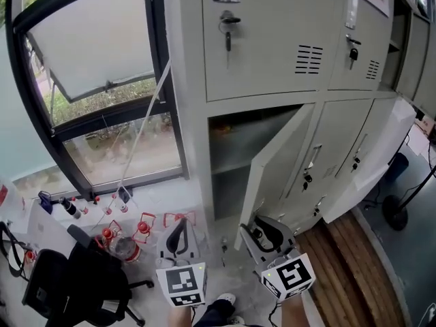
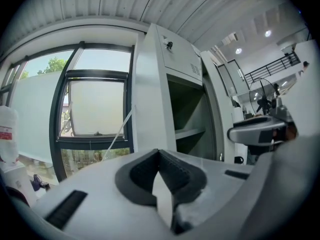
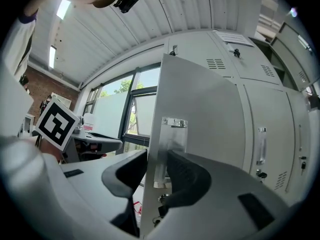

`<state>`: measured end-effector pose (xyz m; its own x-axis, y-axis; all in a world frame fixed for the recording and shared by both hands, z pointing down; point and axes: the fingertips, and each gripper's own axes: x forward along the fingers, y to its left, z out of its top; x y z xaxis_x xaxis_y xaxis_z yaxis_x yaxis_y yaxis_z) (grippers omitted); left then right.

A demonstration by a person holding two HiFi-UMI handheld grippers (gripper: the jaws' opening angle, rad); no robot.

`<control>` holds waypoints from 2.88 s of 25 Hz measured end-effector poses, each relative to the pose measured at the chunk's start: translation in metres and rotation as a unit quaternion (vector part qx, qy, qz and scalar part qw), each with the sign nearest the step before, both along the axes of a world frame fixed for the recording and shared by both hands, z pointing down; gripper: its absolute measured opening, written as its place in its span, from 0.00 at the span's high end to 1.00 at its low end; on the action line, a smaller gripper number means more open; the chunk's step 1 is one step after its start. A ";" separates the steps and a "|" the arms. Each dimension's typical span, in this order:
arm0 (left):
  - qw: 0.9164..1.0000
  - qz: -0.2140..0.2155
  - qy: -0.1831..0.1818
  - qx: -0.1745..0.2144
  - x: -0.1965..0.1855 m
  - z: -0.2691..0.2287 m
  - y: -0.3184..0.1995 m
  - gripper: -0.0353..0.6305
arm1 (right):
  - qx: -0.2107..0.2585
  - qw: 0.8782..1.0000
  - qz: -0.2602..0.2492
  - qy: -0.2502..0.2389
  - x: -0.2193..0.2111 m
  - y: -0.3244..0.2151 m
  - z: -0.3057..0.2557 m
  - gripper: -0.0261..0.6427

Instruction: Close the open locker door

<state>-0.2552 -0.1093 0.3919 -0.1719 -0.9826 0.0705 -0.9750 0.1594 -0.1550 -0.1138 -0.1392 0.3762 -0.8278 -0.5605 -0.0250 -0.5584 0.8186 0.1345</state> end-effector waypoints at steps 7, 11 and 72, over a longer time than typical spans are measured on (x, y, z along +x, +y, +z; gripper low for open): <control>1.000 -0.013 -0.001 0.000 -0.017 0.000 -0.005 0.95 | -0.008 0.999 -0.030 -0.022 -0.023 -0.011 0.000 0.77; 1.000 -0.016 -0.002 0.001 -0.024 -0.001 -0.011 0.95 | -0.007 0.999 -0.034 -0.021 -0.035 -0.019 -0.001 0.78; 1.000 0.011 0.003 0.013 -0.040 -0.010 -0.063 0.95 | -0.006 0.998 0.061 -0.032 -0.062 -0.083 -0.004 0.82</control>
<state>-0.2948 -0.1719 0.3822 -0.1498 -0.9876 0.0463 -0.9793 0.1418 -0.1444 -0.1762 -0.2217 0.3719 -0.7501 -0.6577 -0.0687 -0.6613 0.7453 0.0851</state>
